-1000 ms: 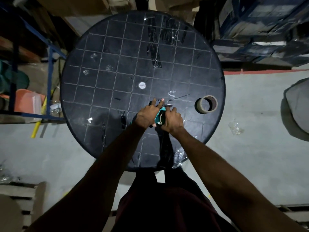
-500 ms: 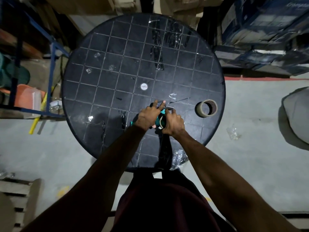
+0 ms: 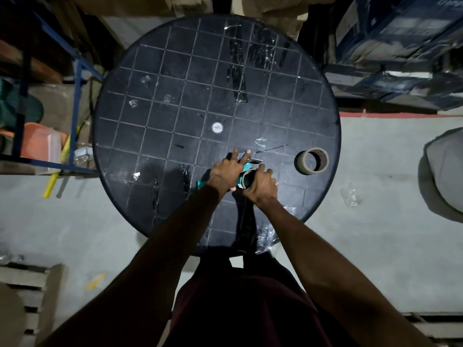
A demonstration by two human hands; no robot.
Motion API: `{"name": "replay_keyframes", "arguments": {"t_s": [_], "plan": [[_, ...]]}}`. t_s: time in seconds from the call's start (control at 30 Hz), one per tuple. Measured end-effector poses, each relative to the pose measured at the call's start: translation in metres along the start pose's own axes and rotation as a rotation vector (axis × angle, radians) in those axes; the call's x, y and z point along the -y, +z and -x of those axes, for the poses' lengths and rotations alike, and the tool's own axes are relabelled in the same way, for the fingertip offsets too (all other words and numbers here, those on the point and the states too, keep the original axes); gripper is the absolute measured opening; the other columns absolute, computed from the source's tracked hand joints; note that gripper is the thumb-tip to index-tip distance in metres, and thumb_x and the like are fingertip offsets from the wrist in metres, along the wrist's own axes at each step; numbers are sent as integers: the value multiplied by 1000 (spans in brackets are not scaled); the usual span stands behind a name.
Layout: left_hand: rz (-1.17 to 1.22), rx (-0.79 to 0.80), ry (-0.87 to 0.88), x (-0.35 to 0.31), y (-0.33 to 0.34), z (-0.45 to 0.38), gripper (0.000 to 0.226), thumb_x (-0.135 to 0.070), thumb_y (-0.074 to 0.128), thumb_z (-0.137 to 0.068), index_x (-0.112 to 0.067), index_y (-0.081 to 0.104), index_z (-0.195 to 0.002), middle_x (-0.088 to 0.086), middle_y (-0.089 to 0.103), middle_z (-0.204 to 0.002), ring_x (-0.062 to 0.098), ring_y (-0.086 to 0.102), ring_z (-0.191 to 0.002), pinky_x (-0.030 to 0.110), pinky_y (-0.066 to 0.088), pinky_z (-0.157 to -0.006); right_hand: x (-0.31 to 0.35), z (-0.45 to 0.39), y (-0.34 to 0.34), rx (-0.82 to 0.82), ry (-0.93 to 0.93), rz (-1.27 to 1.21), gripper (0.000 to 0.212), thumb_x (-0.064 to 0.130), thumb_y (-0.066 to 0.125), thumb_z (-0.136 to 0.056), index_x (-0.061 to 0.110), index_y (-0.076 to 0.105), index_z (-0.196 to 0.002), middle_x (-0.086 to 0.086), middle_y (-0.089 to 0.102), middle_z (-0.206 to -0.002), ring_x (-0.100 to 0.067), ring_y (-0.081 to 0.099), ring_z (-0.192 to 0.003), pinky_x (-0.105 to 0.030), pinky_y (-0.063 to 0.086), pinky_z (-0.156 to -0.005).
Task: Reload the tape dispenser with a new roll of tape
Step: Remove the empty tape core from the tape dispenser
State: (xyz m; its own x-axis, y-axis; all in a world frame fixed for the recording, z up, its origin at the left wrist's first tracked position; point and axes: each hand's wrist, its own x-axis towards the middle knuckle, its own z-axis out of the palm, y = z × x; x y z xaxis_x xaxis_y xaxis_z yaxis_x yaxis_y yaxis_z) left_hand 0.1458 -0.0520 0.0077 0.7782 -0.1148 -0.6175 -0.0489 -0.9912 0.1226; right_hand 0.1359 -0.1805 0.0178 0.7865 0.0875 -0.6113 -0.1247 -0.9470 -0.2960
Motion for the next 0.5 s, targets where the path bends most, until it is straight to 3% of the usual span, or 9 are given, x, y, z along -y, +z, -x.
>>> {"name": "replay_keyframes", "arguments": {"t_s": [0.17,0.5], "plan": [[21,10,-9,0,2,-1,128,-13,86,-75,-25,-8,-160,20,-1,-166,44,55,-125,56,53,-95,-3,-6,-4,16,-82,74,119,61,92,-50,9,36,-141,-16,53,-122,-39,61,-110,-45,54,-88],[23,2,3,1,3,0,129,-14,86,-75,-23,-11,-160,23,-1,-166,43,56,-124,56,53,-96,-7,-8,-7,-15,-149,128,120,66,90,-47,9,39,-140,-16,57,-120,-39,63,-105,-45,56,-85]]}}
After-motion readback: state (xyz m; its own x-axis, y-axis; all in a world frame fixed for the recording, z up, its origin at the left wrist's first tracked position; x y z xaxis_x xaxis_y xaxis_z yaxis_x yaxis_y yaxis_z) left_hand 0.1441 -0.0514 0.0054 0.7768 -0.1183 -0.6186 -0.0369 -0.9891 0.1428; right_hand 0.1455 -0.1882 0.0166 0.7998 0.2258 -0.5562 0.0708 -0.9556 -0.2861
